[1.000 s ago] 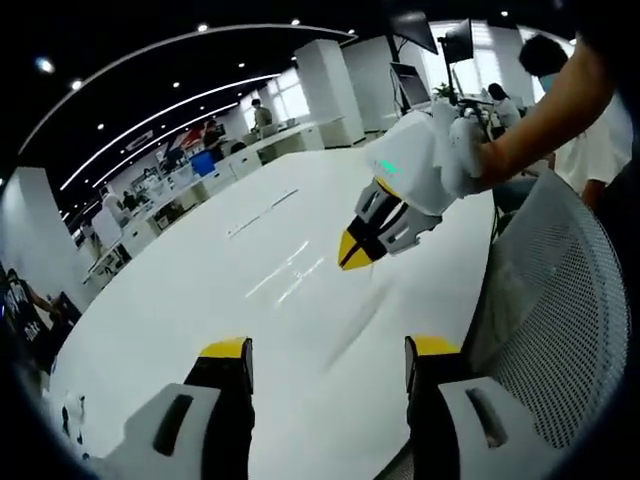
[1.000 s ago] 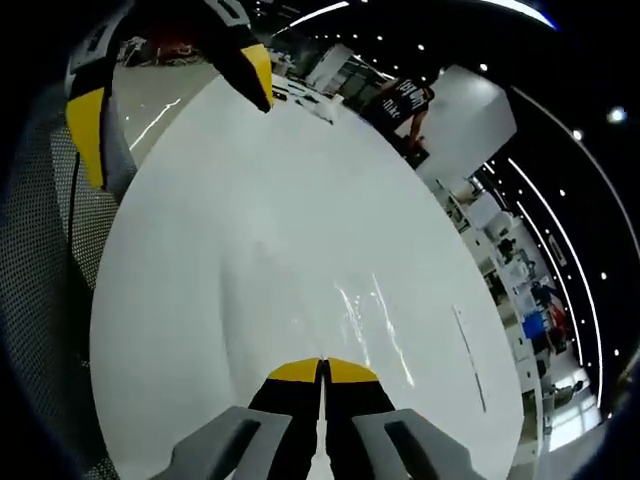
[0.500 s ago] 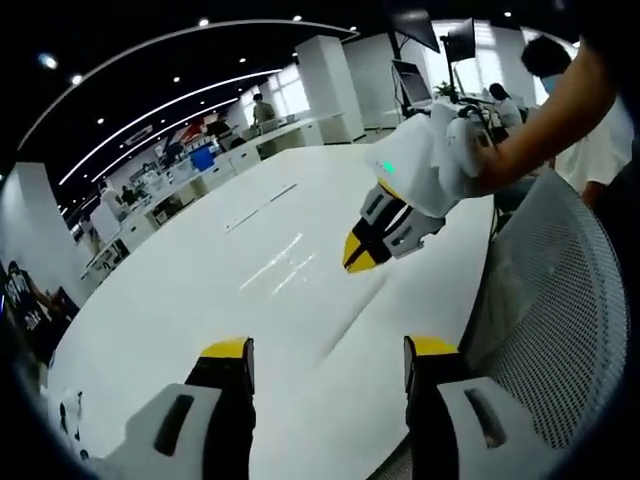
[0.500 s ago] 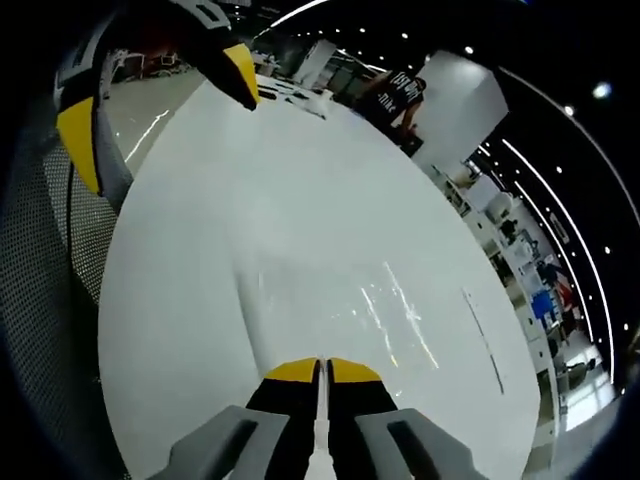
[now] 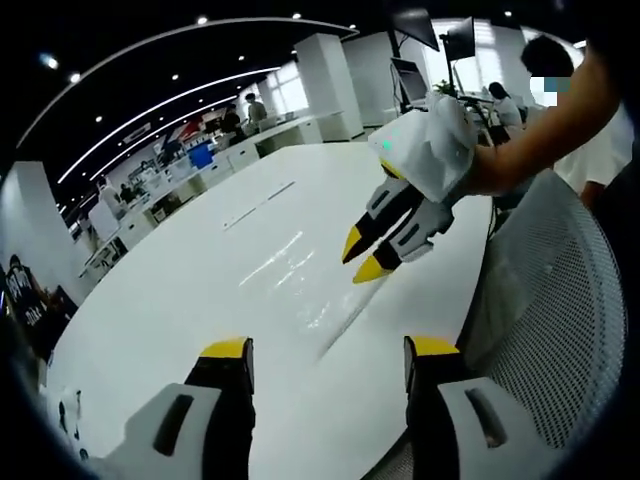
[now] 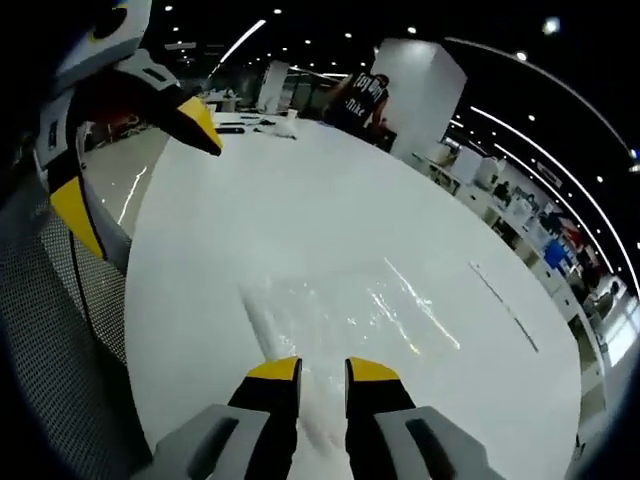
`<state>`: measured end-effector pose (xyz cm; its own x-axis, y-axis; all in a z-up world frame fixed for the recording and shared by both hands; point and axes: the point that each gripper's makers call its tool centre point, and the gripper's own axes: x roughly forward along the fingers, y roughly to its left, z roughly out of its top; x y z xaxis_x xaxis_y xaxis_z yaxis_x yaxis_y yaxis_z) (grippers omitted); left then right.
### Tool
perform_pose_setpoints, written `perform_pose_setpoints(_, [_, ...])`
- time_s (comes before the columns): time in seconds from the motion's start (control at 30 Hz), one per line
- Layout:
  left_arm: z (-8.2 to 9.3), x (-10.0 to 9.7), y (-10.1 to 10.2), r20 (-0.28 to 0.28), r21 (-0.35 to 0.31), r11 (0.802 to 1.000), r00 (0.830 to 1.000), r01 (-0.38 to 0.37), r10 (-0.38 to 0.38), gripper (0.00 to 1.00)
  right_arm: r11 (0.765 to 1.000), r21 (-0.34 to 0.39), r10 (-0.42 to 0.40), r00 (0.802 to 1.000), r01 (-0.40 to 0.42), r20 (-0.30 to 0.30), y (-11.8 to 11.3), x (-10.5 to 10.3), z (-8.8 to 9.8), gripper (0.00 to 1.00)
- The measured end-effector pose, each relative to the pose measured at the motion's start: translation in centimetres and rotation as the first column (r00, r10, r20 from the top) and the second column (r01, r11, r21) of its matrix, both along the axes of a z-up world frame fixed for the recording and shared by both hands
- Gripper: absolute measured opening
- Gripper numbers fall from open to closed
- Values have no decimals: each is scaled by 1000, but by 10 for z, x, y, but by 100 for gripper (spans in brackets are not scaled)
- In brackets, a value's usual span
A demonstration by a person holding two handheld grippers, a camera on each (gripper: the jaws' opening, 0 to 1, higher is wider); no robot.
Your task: Open the resealable bag by pulling the two sides of the seal apart until the entire bag opening is separated and visibly accessible.
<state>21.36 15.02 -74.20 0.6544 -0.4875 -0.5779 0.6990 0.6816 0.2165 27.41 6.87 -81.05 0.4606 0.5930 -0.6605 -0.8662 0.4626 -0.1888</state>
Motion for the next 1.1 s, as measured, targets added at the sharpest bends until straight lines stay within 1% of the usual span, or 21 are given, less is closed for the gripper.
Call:
perform_pose_setpoints(0.03, [1,0,-1,2,-5,1000,1000,1,-1,60,1000,16,4,1000,-4,-6,0,-2,2,23])
perform_pose_setpoints(0.07, [2,-1,-2,2,-25,1000,1000,1,-1,61,1000,20,2,1000,-2,2,-2,-3,4,25])
perform_pose_setpoints(0.13, [5,-2,-2,0,-54,998,1000,-8,8,62,999,38,-7,1000,7,-4,-4,-7,8,27])
perform_pose_setpoints(0.27, [7,-4,1,0,-63,998,1000,-20,20,64,994,91,-63,998,64,-22,-13,-11,17,31])
perform_pose_setpoints(0.43, [9,-5,6,2,-99,994,999,-50,50,65,980,151,-124,991,131,-56,-29,-18,30,38])
perform_pose_setpoints(0.5, [11,-6,7,5,-108,992,998,-59,60,66,976,157,-140,988,149,-66,-35,-21,33,39])
perform_pose_setpoints(0.57, [12,-7,8,6,-121,990,998,-67,68,67,972,159,-161,984,171,-75,-42,-25,35,44])
perform_pose_setpoints(0.63, [12,-9,9,5,-131,989,997,-71,73,68,970,141,-192,979,200,-70,-51,-29,38,48])
perform_pose_setpoints(0.7, [13,-11,9,4,-136,988,997,-76,78,68,964,156,-207,976,215,-65,-55,-32,43,50])
perform_pose_setpoints(0.8, [21,-14,9,30,-190,977,995,-93,100,65,951,183,-239,968,251,-82,-60,-37,49,55])
perform_pose_setpoints(0.87, [23,-16,9,29,-206,973,994,-100,108,66,941,204,-256,962,270,-94,-62,-43,52,59])
perform_pose_setpoints(0.97, [21,-19,10,20,-211,971,993,-110,117,68,931,242,-256,961,274,-101,-63,-52,54,59])
perform_pose_setpoints(1.1, [17,-25,11,-3,-217,969,993,-115,117,71,920,239,-281,949,309,-144,-73,-67,46,63])
